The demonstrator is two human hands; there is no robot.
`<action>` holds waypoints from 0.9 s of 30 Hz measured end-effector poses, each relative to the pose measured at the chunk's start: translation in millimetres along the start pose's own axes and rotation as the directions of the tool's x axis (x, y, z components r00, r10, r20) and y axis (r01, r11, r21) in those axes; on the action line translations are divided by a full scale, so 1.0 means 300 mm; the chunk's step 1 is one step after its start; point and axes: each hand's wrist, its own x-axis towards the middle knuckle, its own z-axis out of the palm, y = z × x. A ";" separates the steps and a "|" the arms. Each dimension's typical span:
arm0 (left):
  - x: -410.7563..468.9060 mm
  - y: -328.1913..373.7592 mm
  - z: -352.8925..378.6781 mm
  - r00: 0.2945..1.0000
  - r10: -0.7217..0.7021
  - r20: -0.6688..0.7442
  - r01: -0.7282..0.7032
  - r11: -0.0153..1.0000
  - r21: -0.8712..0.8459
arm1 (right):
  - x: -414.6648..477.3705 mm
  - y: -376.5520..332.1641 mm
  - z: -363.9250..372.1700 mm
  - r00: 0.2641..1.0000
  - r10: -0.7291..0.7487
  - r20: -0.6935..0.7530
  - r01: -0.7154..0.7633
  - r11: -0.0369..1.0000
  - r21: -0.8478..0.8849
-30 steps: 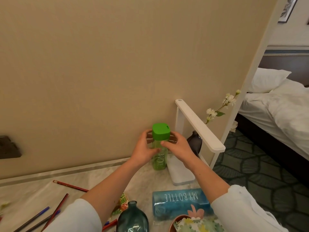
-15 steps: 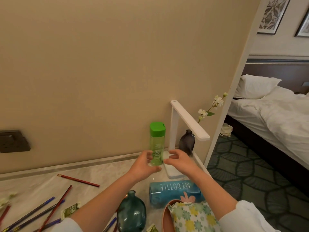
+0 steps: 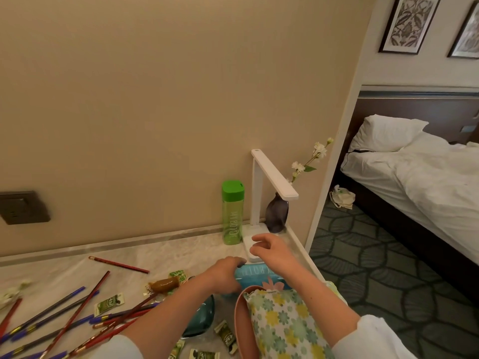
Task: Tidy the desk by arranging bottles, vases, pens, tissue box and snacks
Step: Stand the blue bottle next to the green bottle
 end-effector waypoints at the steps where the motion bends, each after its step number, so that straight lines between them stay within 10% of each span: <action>1: 0.000 -0.003 0.005 1.000 0.000 -0.017 0.000 1.000 -0.004 | -0.001 0.000 0.000 1.000 -0.004 0.001 0.004 1.000 -0.003; 9: -0.059 -0.049 -0.043 0.986 0.022 -0.168 -0.021 1.000 0.009 | -0.014 -0.030 0.028 0.992 -0.093 -0.088 0.092 0.996 -0.017; 18: -0.178 -0.186 -0.199 0.946 -0.018 -0.323 -0.022 0.992 -0.121 | 0.000 -0.143 0.117 0.954 -0.214 -0.209 0.107 0.896 -0.432; 27: -0.258 -0.362 -0.287 0.923 -0.108 -0.368 0.027 0.975 -0.220 | 0.044 -0.235 0.259 0.984 -0.174 -0.047 0.168 0.979 -0.111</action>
